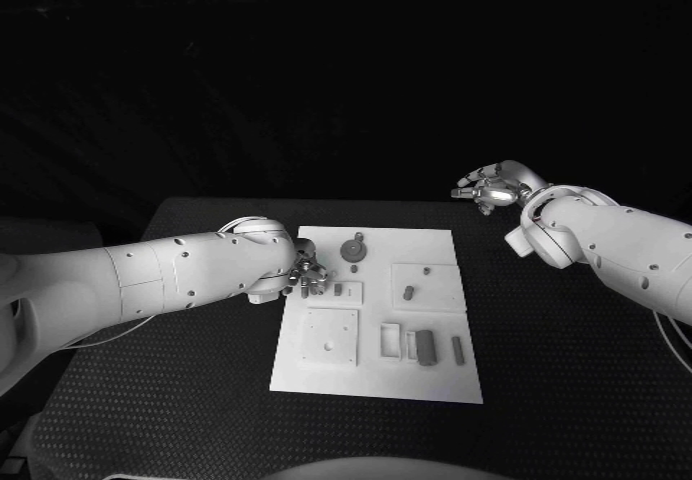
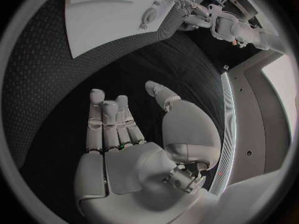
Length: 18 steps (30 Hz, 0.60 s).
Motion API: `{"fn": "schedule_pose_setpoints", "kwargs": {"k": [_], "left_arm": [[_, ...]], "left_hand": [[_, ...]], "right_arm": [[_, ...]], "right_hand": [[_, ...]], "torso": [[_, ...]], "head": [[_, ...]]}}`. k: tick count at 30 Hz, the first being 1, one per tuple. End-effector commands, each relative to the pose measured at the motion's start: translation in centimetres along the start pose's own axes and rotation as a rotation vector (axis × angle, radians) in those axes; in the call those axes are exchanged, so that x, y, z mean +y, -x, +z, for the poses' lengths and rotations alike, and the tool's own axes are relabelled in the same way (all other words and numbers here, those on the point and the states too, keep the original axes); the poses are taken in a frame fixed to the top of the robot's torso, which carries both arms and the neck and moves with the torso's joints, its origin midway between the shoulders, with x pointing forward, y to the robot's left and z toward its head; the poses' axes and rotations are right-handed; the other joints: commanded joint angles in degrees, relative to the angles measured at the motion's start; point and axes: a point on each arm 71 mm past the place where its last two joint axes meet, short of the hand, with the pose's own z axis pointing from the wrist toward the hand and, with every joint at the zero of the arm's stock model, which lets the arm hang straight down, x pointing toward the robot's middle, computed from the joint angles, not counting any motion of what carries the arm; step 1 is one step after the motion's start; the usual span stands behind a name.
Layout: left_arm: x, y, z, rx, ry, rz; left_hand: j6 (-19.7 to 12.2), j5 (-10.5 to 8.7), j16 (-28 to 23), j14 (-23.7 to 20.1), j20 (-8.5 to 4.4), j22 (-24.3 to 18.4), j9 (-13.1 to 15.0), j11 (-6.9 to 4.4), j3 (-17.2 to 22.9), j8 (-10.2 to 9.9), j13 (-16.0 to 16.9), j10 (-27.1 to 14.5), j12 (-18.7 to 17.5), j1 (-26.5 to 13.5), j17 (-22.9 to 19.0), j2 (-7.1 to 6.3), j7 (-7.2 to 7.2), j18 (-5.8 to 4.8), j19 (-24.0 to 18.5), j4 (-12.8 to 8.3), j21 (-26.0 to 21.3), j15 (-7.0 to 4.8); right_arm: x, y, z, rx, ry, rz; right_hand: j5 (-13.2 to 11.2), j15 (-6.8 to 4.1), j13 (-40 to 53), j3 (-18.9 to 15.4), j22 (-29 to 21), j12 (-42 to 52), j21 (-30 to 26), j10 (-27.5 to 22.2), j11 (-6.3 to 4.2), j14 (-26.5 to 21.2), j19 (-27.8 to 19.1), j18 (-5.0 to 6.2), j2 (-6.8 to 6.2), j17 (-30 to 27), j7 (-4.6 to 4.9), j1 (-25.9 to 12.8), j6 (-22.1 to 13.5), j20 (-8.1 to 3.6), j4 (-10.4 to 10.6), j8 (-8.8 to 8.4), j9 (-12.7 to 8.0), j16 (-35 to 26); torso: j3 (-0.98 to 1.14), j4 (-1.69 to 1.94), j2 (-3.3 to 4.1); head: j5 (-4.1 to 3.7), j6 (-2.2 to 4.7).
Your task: Assemble the parts on the task board
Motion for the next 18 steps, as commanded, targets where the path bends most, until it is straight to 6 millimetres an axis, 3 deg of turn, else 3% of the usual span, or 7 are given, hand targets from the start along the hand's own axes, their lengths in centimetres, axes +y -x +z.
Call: {"fn": "schedule_pose_setpoints", "kwargs": {"k": [1, 10, 17, 18], "left_arm": [[-0.54, -0.51, 0.02, 0.008, -0.003, 0.049], [-0.59, -0.56, 0.04, 0.013, 0.006, 0.059], [-0.46, -0.64, 0.02, 0.021, 0.017, 0.077], [-0.42, -0.64, 0.01, 0.021, 0.018, 0.077]], "left_hand": [[2.9, 0.37, 0.2, 0.5, -0.21, 1.4, 0.3, -1.62, 0.7, 0.5, 0.1, 3.7, 0.3, -0.2, -0.1, 0.48, 0.68, 0.42, 0.3, 0.3, 0.4, -0.93], [3.0, 1.06, 0.5, 0.7, -0.30, 1.4, 0.4, -1.70, 0.7, 0.5, 0.3, 3.8, 0.6, -0.5, -0.1, 0.57, 0.60, 0.40, 0.4, 0.3, 0.8, -1.01], [3.6, 3.49, 1.3, 1.0, -0.49, 1.4, 1.0, -1.94, 0.9, 0.8, 0.9, 4.0, 1.4, -1.8, -0.2, 1.48, 0.31, 0.30, 0.5, 0.2, 1.8, -1.24], [3.7, 1.34, 1.4, 1.1, -0.59, 1.4, 1.1, -2.08, 2.4, 0.9, 1.0, 4.0, 1.6, -1.6, -0.3, 1.03, 0.21, 0.35, 0.4, 0.3, 2.0, -1.36]], "right_arm": [[0.10, -0.14, -0.01, 0.013, 0.008, 0.001], [0.04, -0.09, -0.04, 0.012, 0.006, 0.001], [0.03, -0.08, -0.03, 0.012, 0.006, 0.001], [0.03, -0.08, -0.03, 0.011, 0.006, 0.001]], "right_hand": [[0.1, 0.09, -0.1, 0.1, 0.0, 0.0, -0.4, -0.5, 0.10, -0.5, -0.1, 0.66, 0.20, -0.1, 2.37, -0.3, -0.2, 0.23, 0.1, 0.31, -0.1, -0.3], [0.1, 0.09, -0.1, 0.1, 0.0, 0.0, -0.4, -0.5, 0.10, -0.5, -0.1, 0.66, 0.20, -0.1, 2.37, -0.3, -0.2, 0.24, 0.1, 0.32, -0.1, -0.3], [0.1, 0.09, -0.1, 0.1, 0.1, 0.0, -0.4, -0.5, 0.10, -0.5, -0.1, 0.66, 0.20, -0.1, 2.37, -0.3, -0.2, 0.24, 0.1, 0.33, -0.1, -0.3], [0.1, 0.09, -0.1, 0.1, 0.1, 0.0, -0.4, -0.5, 0.10, -0.5, -0.1, 0.66, 0.20, -0.1, 2.37, -0.3, -0.2, 0.24, 0.1, 0.33, -0.1, -0.3]], "torso": [[0.02, -0.02, 0.01], [0.04, -0.02, 0.01], [0.01, 0.01, 0.01], [0.01, 0.01, 0.01]], "head": [[-0.03, -0.07], [-0.17, -0.13], [-0.24, -0.33], [-0.24, -0.33]]}}
